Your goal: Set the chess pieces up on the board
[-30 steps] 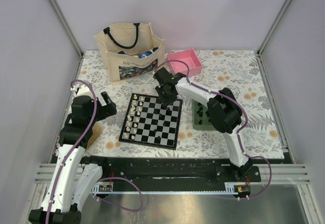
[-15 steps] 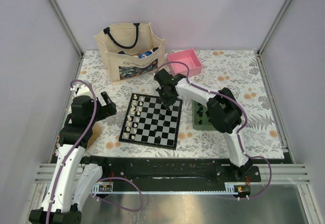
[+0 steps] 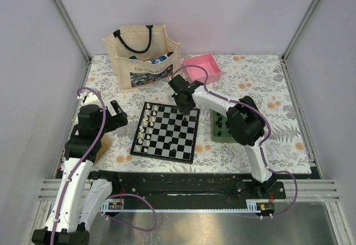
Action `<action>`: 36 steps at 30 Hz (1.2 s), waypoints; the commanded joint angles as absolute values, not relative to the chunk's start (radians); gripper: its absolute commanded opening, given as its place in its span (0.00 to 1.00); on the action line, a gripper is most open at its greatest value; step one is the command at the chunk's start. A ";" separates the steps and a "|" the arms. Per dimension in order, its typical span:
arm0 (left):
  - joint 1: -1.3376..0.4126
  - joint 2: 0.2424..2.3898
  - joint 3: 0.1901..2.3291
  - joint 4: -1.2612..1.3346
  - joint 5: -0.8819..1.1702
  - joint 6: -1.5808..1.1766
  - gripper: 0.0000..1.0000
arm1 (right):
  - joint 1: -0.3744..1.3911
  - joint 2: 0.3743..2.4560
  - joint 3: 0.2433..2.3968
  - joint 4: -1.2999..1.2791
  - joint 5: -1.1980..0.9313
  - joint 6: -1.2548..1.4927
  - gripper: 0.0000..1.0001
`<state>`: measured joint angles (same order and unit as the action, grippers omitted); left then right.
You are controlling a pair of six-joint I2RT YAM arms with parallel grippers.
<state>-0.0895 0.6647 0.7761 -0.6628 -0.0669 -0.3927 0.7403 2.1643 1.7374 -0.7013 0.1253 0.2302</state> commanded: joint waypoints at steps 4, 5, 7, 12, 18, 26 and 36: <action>-0.084 0.658 0.784 -0.638 -0.043 -0.394 0.99 | 0.723 2.138 1.732 -0.649 0.157 0.290 0.16; -0.084 0.660 0.785 -0.638 -0.043 -0.394 0.99 | 0.716 2.135 1.727 -0.652 0.155 0.294 0.16; -0.084 0.660 0.784 -0.638 -0.041 -0.394 0.99 | 0.709 2.123 1.710 -0.641 0.153 0.302 0.16; -0.084 0.660 0.784 -0.638 -0.043 -0.394 0.99 | 0.695 2.103 1.681 -0.626 0.156 0.310 0.16; -0.083 0.660 0.784 -0.638 -0.041 -0.394 0.99 | 0.681 2.097 1.664 -0.629 0.137 0.310 0.17; -0.083 0.661 0.785 -0.640 -0.040 -0.394 0.99 | 0.680 2.112 1.683 -0.652 0.109 0.302 0.24; -0.080 0.654 0.785 -0.638 -0.041 -0.393 0.99 | 0.681 2.065 1.700 -0.666 0.104 0.272 0.42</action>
<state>-0.0895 0.6643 0.7761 -0.6628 -0.0547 -0.3927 0.6861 2.1387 1.6772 -0.6544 0.1116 0.2924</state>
